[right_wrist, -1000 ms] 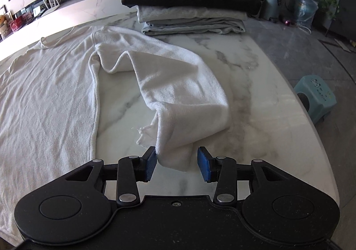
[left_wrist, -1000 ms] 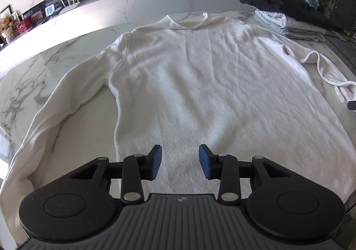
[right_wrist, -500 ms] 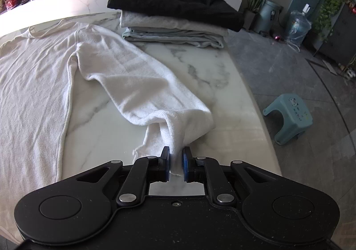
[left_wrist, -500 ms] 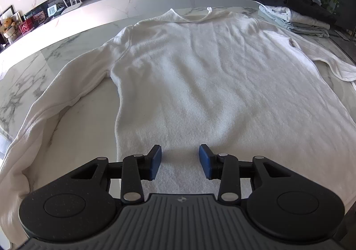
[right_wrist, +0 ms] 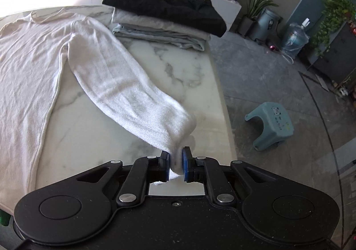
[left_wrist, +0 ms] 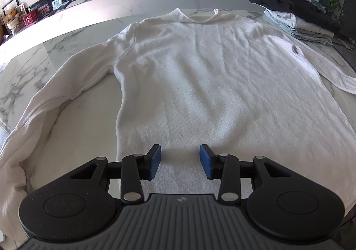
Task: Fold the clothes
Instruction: 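Grasp the bunched sleeve cuff with the right gripper, pull it straight, release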
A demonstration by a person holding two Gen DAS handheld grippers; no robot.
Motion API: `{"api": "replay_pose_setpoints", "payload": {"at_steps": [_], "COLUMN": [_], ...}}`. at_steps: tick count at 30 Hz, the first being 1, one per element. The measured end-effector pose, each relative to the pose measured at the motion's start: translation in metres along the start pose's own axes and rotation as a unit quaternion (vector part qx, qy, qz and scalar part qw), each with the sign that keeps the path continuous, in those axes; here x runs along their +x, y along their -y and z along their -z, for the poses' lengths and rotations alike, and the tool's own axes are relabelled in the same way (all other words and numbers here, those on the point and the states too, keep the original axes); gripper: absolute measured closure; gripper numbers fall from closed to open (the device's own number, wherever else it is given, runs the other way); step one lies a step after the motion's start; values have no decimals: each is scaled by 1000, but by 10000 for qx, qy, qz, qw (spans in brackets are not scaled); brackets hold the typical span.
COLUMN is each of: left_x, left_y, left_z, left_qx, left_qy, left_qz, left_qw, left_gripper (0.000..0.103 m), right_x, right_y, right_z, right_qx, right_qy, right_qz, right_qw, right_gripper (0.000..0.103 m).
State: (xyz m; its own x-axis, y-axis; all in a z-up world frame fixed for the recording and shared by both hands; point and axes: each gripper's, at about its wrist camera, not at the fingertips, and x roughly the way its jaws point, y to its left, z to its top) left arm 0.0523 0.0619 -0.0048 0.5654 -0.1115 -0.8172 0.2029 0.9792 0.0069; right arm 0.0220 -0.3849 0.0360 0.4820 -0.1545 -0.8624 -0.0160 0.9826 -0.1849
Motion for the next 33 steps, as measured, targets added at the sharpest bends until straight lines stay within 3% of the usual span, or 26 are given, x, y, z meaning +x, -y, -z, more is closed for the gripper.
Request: {"api": "replay_pose_setpoints", "payload": {"at_steps": [1,3,6,13,17,23,26,29,33], "left_x": [0,0,0,1,2,3,3,3,3], "left_y": [0,0,0,0,0,1,2,2,3], "left_z": [0,1,0,0,0,0,-1,-2,-2], "left_qx": [6,2,12,23,29,38,41,32,18], "left_qy": [5,13,9,20,27,36,31,37,56], "left_qz": [2,8,-5,-14,-20,-27,-37,-35,-24], "left_qw": [10000,10000,10000,10000,10000,10000,10000,10000,10000], "left_gripper": [66,66,65,62,62,58,58,58,58], "right_x": [0,-1,-11,-10,-1,-12,-9,13,41], "right_y": [-3,-8,-6,50,75,92,105,108,104], "right_z": [2,4,2,-8,-4,5,10,13,18], "right_qx": [-20,-66,-37,1294,2031,2481,2831,2876,2858], "right_qy": [-25,-40,113,118,23,121,60,-360,-701], "right_qz": [-216,-582,-705,-710,-960,-1275,-1154,-701,-553], "right_qw": [9998,9983,9974,9890,9744,9602,9521,9545,9541], "right_gripper": [92,80,66,63,63,63,63,63,64]}}
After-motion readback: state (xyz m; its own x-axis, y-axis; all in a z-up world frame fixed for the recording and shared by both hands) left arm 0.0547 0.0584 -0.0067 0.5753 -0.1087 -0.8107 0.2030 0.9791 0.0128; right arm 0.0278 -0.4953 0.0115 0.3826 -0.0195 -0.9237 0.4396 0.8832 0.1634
